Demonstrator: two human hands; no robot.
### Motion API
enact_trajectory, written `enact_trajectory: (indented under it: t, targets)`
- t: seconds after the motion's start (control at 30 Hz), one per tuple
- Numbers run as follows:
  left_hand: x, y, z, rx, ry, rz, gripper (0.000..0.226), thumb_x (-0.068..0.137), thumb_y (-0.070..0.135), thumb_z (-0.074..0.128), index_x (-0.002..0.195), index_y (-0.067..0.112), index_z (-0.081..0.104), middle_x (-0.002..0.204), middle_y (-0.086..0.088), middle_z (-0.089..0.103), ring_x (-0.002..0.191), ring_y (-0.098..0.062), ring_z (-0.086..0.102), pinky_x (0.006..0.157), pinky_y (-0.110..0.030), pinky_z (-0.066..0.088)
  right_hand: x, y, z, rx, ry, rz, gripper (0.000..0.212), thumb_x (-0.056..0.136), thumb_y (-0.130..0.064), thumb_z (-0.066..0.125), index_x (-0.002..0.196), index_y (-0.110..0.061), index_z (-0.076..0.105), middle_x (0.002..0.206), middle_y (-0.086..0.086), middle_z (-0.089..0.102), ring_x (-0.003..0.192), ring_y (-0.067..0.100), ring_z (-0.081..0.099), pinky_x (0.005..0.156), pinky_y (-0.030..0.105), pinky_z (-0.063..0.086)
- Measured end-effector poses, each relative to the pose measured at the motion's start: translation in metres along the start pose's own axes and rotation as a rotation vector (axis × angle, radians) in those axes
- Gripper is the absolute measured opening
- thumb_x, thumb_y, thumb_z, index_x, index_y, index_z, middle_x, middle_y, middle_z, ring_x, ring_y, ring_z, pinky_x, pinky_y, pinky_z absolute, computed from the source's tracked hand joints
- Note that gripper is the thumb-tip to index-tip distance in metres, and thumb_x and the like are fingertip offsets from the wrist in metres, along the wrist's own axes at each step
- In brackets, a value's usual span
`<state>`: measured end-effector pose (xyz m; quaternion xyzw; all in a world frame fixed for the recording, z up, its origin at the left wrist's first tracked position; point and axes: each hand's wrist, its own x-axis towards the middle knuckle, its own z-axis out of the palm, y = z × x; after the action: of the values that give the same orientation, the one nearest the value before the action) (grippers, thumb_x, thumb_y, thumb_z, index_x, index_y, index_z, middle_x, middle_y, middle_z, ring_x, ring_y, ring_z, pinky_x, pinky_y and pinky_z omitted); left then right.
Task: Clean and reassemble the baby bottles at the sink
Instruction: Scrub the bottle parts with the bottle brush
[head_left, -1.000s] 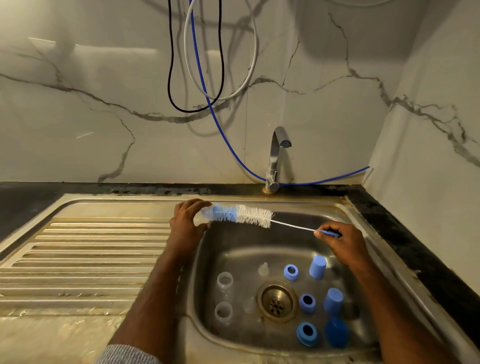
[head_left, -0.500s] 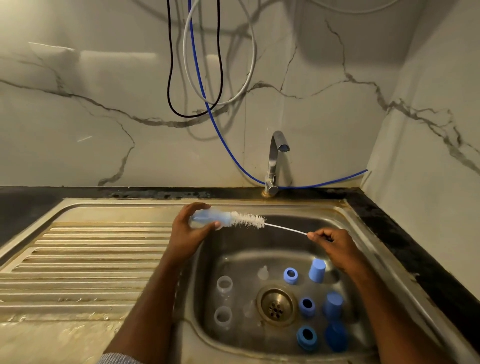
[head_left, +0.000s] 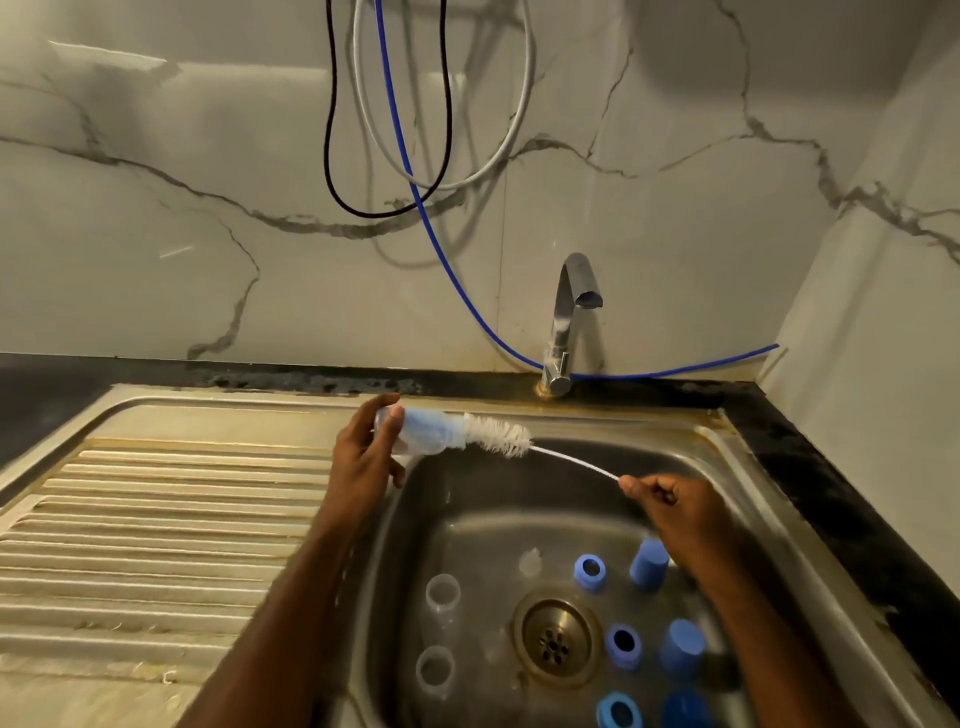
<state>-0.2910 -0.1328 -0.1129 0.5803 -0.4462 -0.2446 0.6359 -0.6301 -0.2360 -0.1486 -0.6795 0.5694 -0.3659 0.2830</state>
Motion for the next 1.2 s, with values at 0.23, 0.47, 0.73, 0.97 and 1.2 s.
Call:
enact_trajectory:
  t: [0.23,0.47,0.73,0.97,1.2]
  targets:
    - [-0.008,0.006,-0.011,0.038,0.094,-0.014,0.031,0.103,0.044,0.048,0.126,0.025,0.058,0.112,-0.006,0.066,0.094,-0.025,0.068,0.060,-0.030,0.058,0.003,0.005,-0.005,-0.038,0.044,-0.031,0.037,0.087,-0.048,0.072,0.067,-0.018,0.069,0.058,0.001,0.066,0.059,0.019,0.064,0.058,0.030,0.049]
    - [-0.003,0.008,-0.018,0.081,0.148,0.010,0.037,0.104,0.035,0.049,0.136,0.015,0.054,0.119,-0.015,0.064,0.099,-0.032,0.067,0.062,-0.040,0.059,0.004,-0.002,-0.002,-0.020,0.035,-0.069,0.046,0.087,-0.049,0.072,0.065,-0.008,0.069,0.055,0.006,0.060,0.048,0.010,0.047,0.054,0.028,0.040]
    - [-0.001,0.005,-0.011,0.068,0.160,-0.017,0.046,0.100,0.045,0.051,0.139,0.021,0.052,0.127,-0.009,0.061,0.103,-0.023,0.067,0.061,-0.027,0.055,0.003,0.003,0.001,-0.062,0.047,-0.022,0.039,0.086,-0.049,0.072,0.063,-0.018,0.068,0.050,-0.004,0.060,0.052,0.012,0.056,0.054,0.027,0.041]
    - [-0.002,0.003,-0.007,0.056,0.133,0.008,0.047,0.096,0.049,0.053,0.133,0.020,0.055,0.123,-0.010,0.062,0.101,-0.023,0.067,0.058,-0.023,0.056,0.001,0.002,0.003,-0.039,0.045,-0.030,0.041,0.088,-0.049,0.069,0.066,-0.014,0.069,0.055,0.004,0.062,0.056,0.020,0.059,0.056,0.030,0.044]
    - [-0.005,0.004,-0.004,-0.088,-0.050,-0.013,0.034,0.107,0.028,0.045,0.139,0.030,0.037,0.132,-0.003,0.051,0.110,-0.023,0.064,0.067,-0.029,0.060,-0.005,-0.004,0.013,-0.018,-0.046,-0.075,0.033,0.092,-0.043,0.068,0.073,-0.016,0.072,0.064,0.006,0.067,0.067,0.025,0.065,0.068,0.037,0.052]
